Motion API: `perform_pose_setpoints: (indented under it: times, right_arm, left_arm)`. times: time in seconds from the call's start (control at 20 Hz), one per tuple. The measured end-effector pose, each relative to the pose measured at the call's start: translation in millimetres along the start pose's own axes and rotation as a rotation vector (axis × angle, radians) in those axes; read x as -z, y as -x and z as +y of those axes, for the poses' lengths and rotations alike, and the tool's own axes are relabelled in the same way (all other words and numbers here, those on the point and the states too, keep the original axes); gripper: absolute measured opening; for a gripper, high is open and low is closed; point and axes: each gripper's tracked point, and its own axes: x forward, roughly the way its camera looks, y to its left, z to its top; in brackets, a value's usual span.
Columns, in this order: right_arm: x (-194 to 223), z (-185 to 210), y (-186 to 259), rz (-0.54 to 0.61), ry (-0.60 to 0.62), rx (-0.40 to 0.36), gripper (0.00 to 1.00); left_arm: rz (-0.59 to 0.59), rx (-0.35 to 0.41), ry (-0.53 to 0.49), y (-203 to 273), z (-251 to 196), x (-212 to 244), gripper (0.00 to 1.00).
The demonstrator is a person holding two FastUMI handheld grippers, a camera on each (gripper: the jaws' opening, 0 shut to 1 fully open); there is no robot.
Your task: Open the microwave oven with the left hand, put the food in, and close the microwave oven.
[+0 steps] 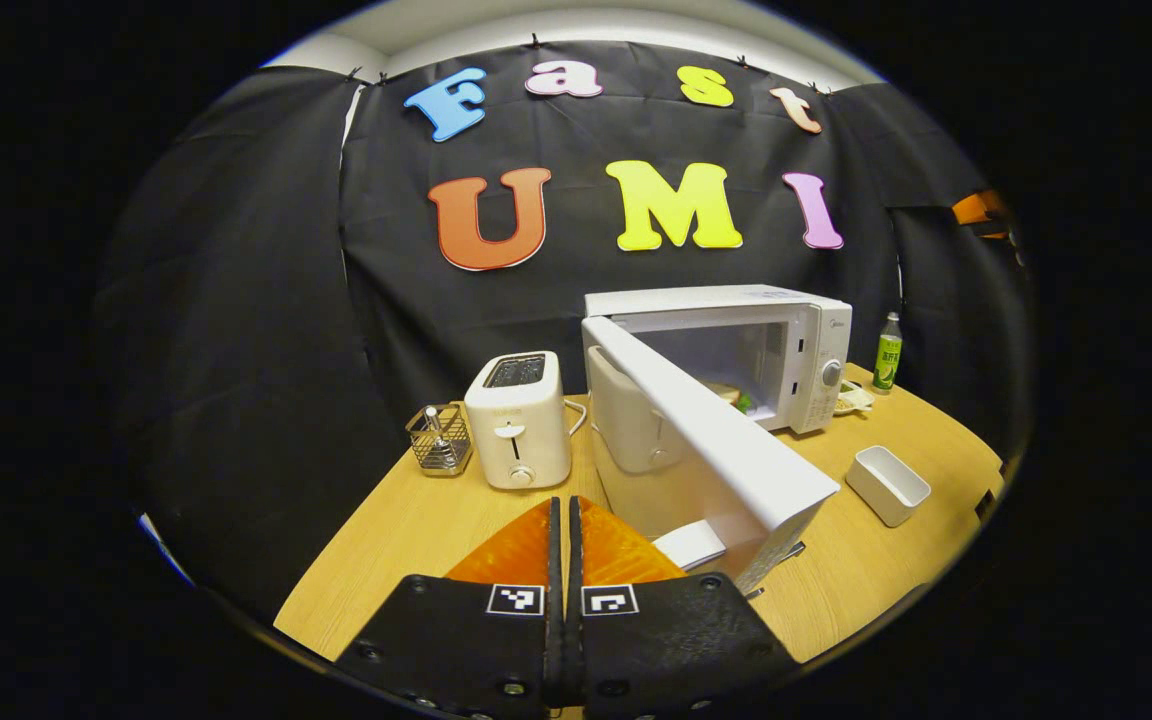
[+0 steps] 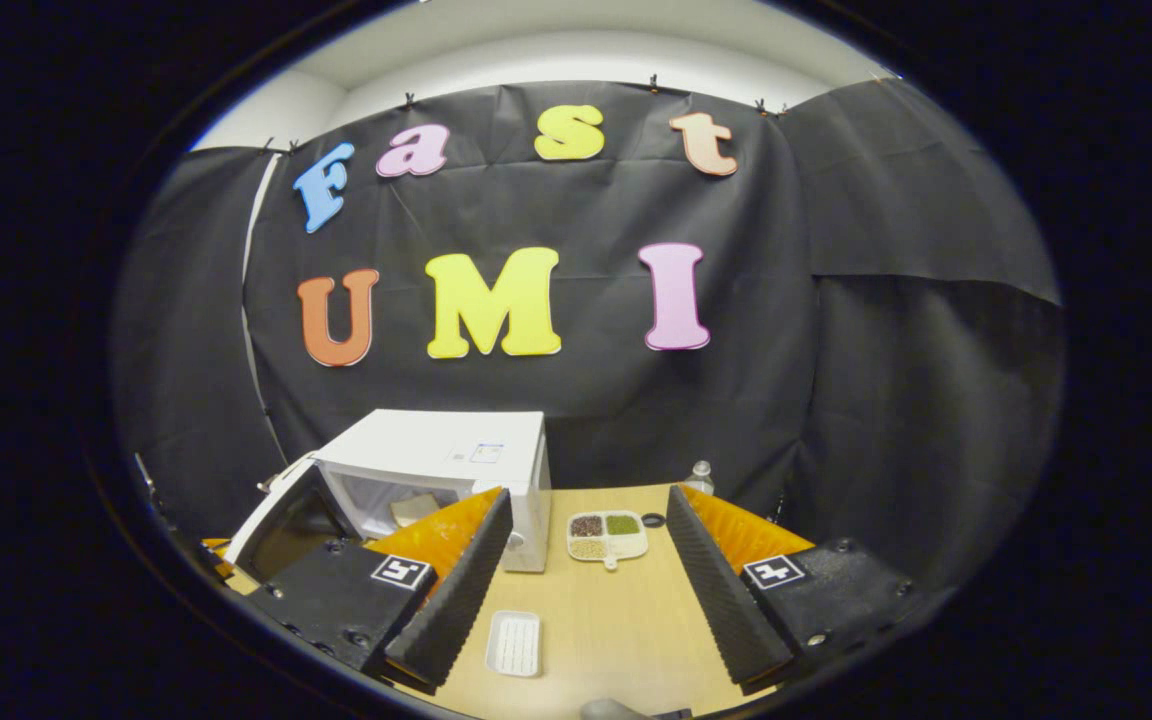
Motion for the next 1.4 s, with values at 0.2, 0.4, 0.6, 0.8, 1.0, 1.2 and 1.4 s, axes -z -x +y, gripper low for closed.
perform_pose_setpoints:
  times: [0.2,0.4,0.6,0.8,1.0,1.2,1.4]
  right_arm:
    - [4.4,-6.4,-0.5,0.016,-0.001,0.009,0.92]
    - [14.7,-13.0,-5.2,0.028,-0.008,0.002,0.92]
    - [17.7,-22.4,-4.3,0.031,0.001,-0.001,0.92]
    - [20.7,-31.8,-5.6,0.032,-0.005,-0.004,0.92]
    - [25.4,-36.3,-10.0,0.039,-0.022,-0.03,0.99]
    - [32.6,-47.8,-14.5,0.049,-0.035,-0.036,0.92]
    - [31.4,-66.0,-16.3,0.031,-0.026,-0.029,0.99]
  left_arm:
    - [-0.002,0.02,0.017,-1.4,-18.5,1.3,0.0]
    - [0.004,0.067,0.022,-2.9,-48.3,2.6,0.0]
    - [0.003,0.127,0.02,-6.3,-83.2,-0.3,0.0]
    - [0.004,0.18,-0.003,-11.0,-117.0,-3.8,0.0]
    - [0.005,0.233,-0.031,-28.7,-148.6,-12.4,0.0]
    - [-0.003,0.278,-0.053,-42.7,-176.9,-22.4,0.0]
    - [-0.005,0.309,-0.065,-61.2,-205.3,-30.5,0.0]
